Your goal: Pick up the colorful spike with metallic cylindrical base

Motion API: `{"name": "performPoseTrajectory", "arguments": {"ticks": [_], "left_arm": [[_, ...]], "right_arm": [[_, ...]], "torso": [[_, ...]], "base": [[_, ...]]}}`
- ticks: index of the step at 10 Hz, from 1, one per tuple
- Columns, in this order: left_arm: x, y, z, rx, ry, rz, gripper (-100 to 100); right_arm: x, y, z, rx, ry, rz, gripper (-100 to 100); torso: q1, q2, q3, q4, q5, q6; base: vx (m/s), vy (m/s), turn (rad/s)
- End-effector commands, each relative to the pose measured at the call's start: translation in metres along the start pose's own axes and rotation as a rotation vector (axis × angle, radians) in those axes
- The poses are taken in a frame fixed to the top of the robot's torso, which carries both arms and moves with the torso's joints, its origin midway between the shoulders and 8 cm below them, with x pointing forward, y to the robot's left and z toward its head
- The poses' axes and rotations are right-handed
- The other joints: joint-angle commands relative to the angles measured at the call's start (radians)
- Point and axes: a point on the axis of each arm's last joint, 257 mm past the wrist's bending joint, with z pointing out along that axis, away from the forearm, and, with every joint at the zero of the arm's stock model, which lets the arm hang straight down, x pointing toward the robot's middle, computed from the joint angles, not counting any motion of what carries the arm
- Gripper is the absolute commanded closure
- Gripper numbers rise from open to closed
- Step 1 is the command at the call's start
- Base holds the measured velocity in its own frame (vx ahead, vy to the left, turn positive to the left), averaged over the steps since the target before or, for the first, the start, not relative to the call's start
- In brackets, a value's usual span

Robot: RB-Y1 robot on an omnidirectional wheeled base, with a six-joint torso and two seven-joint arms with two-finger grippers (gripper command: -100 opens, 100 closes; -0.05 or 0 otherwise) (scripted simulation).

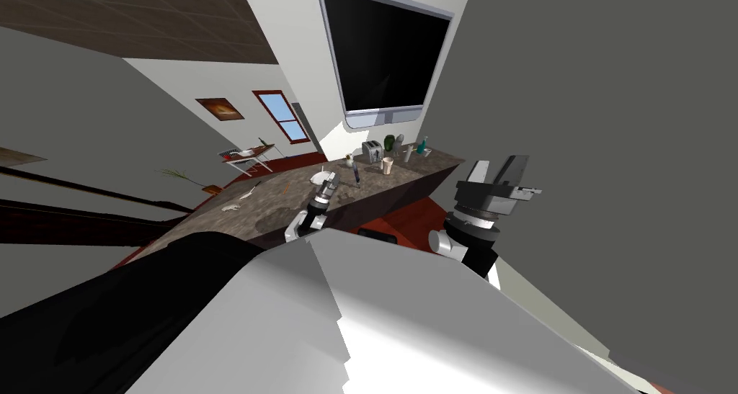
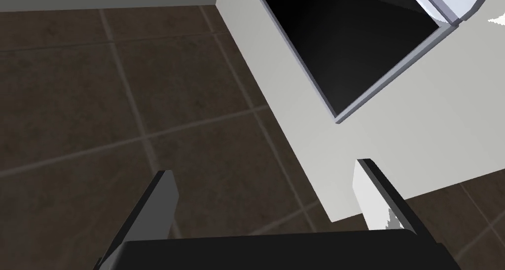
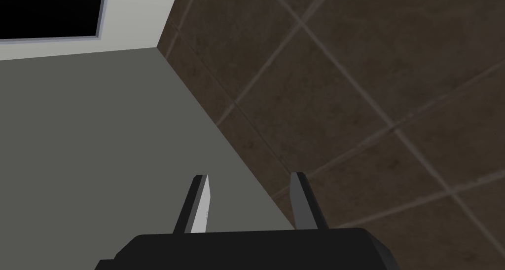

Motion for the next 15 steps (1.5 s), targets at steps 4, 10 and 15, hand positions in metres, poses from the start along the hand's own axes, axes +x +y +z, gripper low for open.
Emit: {"name": "performPoseTrajectory", "arguments": {"ticks": [4, 10, 15], "left_arm": [[0.027, 0.038, -0.015, -0.040, 0.140, 0.167, -100], [0.054, 0.090, -0.045, -0.109, 0.308, 0.335, -100], [0.073, 0.146, -0.088, -0.201, 0.474, 0.468, -100]], "right_arm": [[0.000, 0.000, 0.000, 0.000, 0.000, 0.000, 0], [0.000, 0.000, 0.000, 0.000, 0.000, 0.000, 0], [0.000, 0.000, 0.000, 0.000, 0.000, 0.000, 0]], "torso": [[-0.002, -0.002, -0.001, 0.000, 0.000, 0.000], [-0.005, -0.004, -0.003, -0.001, -0.001, 0.000], [-0.009, -0.008, -0.004, -0.002, -0.002, 0.000]], "base": [[0.026, 0.023, -0.063], [0.053, -0.021, -0.085], [0.105, -0.083, -0.136]]}}
